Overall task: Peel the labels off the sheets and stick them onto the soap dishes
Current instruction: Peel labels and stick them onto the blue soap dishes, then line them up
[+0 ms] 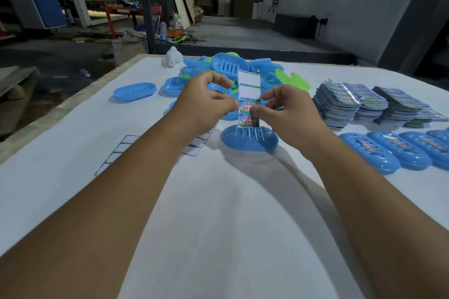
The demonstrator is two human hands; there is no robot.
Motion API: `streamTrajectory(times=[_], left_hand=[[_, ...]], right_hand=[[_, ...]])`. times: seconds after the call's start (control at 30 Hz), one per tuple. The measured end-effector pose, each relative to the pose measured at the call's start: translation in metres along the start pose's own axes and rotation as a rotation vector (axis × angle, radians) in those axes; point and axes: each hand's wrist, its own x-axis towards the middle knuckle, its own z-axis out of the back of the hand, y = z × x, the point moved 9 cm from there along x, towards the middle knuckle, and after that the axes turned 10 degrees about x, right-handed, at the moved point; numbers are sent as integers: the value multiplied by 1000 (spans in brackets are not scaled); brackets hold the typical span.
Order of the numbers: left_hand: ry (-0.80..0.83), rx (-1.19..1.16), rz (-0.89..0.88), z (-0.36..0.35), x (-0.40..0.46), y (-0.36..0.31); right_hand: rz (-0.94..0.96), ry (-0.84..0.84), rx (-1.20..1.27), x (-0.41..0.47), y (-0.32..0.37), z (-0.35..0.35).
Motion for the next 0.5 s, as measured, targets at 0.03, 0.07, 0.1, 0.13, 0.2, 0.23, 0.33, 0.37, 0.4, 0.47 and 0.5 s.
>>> streamTrajectory(times=[0.03, 0.07, 0.1, 0.13, 0.2, 0.23, 0.33, 0.37, 0.4, 0.47, 0.5], left_hand=[[8, -4, -11, -1, 0, -1], [14, -10, -23, -2, -1, -1], [18, -13, -35, -3, -1, -2], [21, -14, -43, -4, -1, -3], [26, -7, -53, -5, -2, -3], [30, -4, -57, -6, -2, -4], [45, -5, -76, -10, -3, -5], [46, -4, -83, -11, -3, -6], [45, -2, -91, -12, -4, -6], [43, 7, -107, -14, -4, -7], [39, 20, -116, -15, -4, -8]], right_hand=[[13, 16, 10, -1, 2, -2], [21, 34, 11, -2, 4, -5], [26, 51, -1, -3, 5, -7], [28, 67, -17, -5, 7, -9], [31, 88, -28, -7, 9, -11], [32, 93, -30, -8, 10, -12], [29, 94, -57, -9, 11, -12], [25, 95, -67, -9, 11, -12], [23, 95, -81, -9, 11, -13], [23, 95, -115, -11, 11, -14], [27, 96, -129, -12, 12, -14]])
